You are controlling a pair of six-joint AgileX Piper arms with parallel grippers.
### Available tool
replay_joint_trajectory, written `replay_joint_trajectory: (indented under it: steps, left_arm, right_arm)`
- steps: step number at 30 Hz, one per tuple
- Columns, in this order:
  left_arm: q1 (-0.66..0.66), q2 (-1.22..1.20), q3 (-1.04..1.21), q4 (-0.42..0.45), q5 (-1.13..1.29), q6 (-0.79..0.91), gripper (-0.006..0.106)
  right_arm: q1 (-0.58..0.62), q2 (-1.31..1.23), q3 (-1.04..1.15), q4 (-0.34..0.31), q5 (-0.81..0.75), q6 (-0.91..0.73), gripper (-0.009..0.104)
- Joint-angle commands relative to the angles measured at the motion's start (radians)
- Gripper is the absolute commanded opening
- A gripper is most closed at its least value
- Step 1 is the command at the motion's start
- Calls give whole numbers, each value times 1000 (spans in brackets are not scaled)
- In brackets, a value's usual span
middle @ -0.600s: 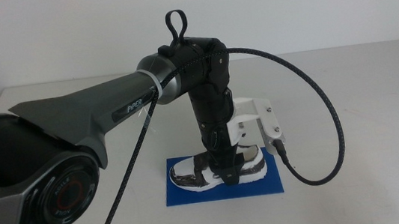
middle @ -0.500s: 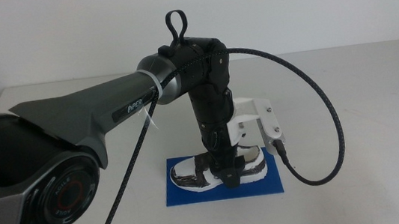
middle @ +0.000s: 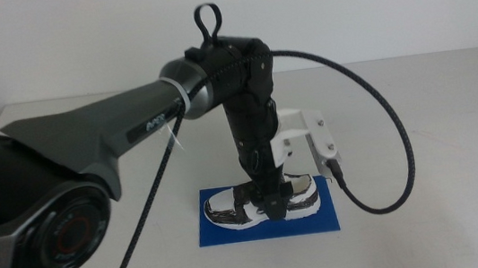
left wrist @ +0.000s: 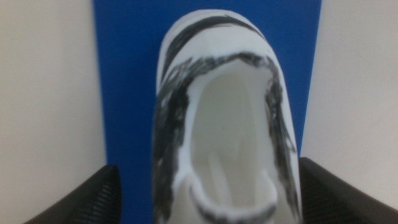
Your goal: Use one arm to grab the shoe from the table and place it on the mat.
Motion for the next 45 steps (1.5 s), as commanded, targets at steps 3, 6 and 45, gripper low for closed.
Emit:
replay_joint_trajectory:
  steps: [3,6,45]
  left_arm:
    - [-2,-119,-29,1,102,-30,94]
    - [-2,-145,-28,1,102,-33,94]
    - [56,-962,185,518,-244,-485,86]
  right_arm:
    - [-5,-21,-10,-8,-79,-13,66]
    - [-5,-21,-10,-8,-79,-13,66]
    - [-5,-21,-10,-8,-79,-13,66]
